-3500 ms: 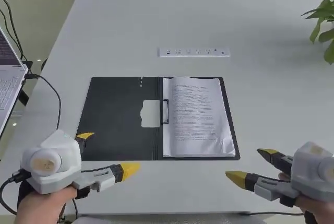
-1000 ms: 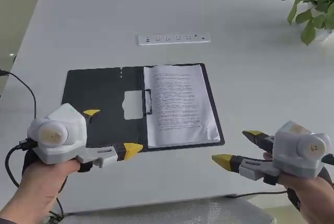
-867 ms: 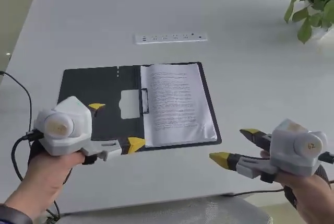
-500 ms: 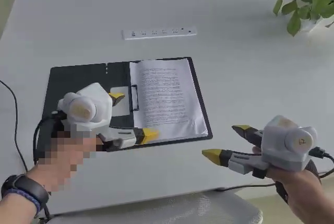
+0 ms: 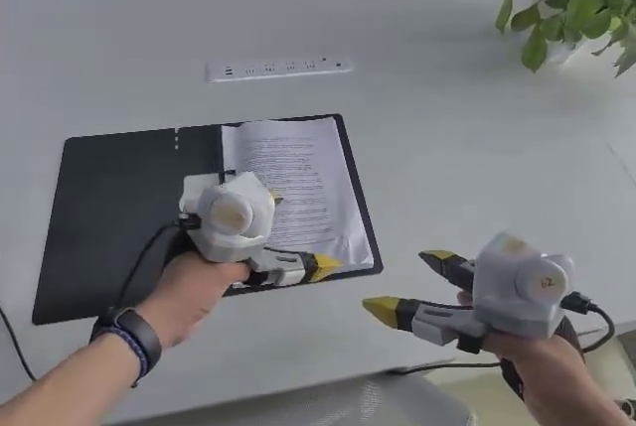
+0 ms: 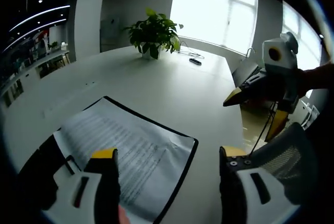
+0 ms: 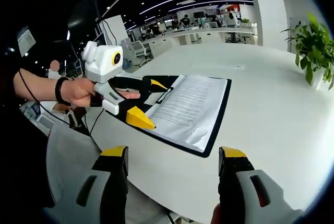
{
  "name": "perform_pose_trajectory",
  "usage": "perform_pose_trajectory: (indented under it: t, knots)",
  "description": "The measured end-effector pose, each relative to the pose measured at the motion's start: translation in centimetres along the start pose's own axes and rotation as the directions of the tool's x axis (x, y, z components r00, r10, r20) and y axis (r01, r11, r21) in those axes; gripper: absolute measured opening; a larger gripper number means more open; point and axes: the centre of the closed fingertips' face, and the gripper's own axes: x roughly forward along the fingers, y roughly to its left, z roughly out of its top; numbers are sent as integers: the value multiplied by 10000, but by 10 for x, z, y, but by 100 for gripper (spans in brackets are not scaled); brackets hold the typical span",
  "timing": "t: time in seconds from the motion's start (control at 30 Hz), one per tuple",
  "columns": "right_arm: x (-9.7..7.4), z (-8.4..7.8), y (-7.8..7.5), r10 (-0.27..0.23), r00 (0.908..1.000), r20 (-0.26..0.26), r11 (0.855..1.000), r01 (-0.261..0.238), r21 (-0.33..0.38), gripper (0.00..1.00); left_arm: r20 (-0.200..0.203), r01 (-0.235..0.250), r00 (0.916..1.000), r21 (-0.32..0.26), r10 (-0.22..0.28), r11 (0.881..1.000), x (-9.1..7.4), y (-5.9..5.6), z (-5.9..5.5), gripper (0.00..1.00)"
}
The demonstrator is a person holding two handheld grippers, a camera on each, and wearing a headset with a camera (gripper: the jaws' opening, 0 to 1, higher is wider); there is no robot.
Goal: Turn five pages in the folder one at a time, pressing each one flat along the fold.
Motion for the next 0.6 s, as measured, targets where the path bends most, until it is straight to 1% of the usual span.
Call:
perform_pose_trajectory:
  t: [0.13, 0.2, 0.23, 0.27, 0.3, 0.37, 0.4, 0.47, 0.6]
  knots:
    - [1, -1, -3, 35, 10000, -25, 10000, -35, 51, 69, -101, 79, 9999, -153, -81, 9999, 19, 0, -3, 77]
    - [2, -2, -4, 47, 10000, -78, 10000, -47, 45, 69, -300, 191, 9994, -264, -199, 9995, 28, -1, -9, 76]
    - [2, -3, -5, 51, 9999, -91, 10000, -50, 52, 69, -461, 212, 9987, -124, -218, 9997, 34, -1, -13, 76]
    - [2, -3, -6, 53, 9999, -93, 10000, -52, 56, 69, -532, 190, 9984, -41, -192, 9998, 35, 0, -14, 75]
    - [3, -3, -7, 62, 9999, -99, 10000, -62, 65, 69, -666, 162, 9976, 21, -160, 9999, 42, 0, -18, 74]
    - [4, -3, -10, 59, 9999, -99, 9999, -58, 109, 69, -736, 113, 9972, -44, -116, 9999, 48, 3, -21, 74]
    - [4, -2, -11, 60, 9999, -95, 9999, -58, 136, 69, -763, 22, 9971, -173, -36, 9998, 52, 4, -22, 74]
    - [5, -2, -13, 71, 9999, -80, 9998, -69, 170, 69, -705, -154, 9974, -375, 128, 9992, 58, 6, -22, 73]
    - [7, -3, -16, 96, 9999, -130, 9997, -93, 206, 68, -678, -272, 9974, -607, 230, 9978, 68, 4, -24, 72]
